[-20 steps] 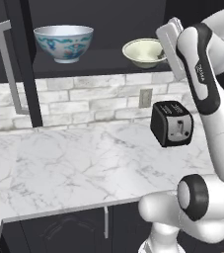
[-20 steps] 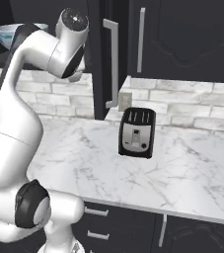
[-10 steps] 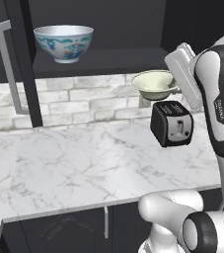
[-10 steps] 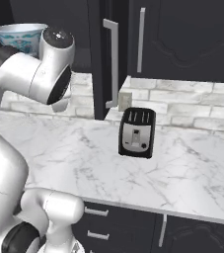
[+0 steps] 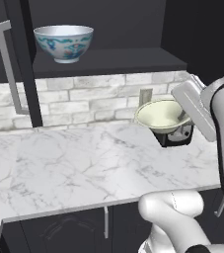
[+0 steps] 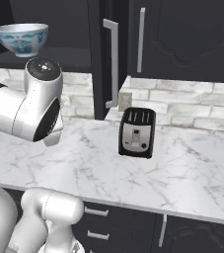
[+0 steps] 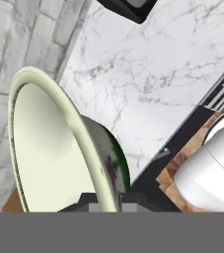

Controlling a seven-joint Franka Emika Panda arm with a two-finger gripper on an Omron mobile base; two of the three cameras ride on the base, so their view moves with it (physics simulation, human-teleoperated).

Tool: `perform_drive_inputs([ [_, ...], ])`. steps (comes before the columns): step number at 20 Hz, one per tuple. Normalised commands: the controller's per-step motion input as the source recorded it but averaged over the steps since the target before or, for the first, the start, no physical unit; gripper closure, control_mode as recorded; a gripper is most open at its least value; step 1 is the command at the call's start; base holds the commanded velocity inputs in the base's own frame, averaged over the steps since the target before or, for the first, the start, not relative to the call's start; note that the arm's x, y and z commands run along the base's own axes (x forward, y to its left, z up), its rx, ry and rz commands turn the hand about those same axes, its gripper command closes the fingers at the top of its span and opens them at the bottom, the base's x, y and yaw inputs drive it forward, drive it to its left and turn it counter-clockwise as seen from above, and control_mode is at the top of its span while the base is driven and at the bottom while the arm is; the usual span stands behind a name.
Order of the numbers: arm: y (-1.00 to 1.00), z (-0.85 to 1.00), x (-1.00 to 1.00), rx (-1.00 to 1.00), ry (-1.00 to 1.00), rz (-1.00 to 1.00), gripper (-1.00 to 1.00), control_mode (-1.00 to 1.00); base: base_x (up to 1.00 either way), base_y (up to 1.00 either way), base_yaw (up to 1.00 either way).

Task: Take the smaller bowl and place it next to the appetizer plate on the dining counter , and place the larger bowl next to the plate with cooked food.

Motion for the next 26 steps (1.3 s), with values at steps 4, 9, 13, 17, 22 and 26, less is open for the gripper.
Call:
perform_drive_inputs([
  [4, 0.00, 0.00, -0.01, 0.14, 0.00, 0.00, 1.00, -1.00, 0.00, 0.00, 0.00],
  [9, 0.00, -0.01, 0.00, 0.02, 0.00, 0.00, 1.00, -1.00, 0.00, 0.00, 0.00],
  [13, 0.00, 0.00, 0.00, 0.00, 0.00, 0.00, 1.00, 1.00, -0.08, 0.00, 0.00],
  [17, 0.00, 0.00, 0.00, 0.00, 0.00, 0.00, 1.00, 1.00, -0.95, 0.01, 0.00],
  [22, 0.00, 0.00, 0.00, 0.00, 0.00, 0.00, 1.00, 1.00, -0.92, 0.00, 0.01],
  [26, 0.00, 0.00, 0.00, 0.00, 0.00, 0.00, 1.00, 1.00, -0.13, -0.03, -0.45],
])
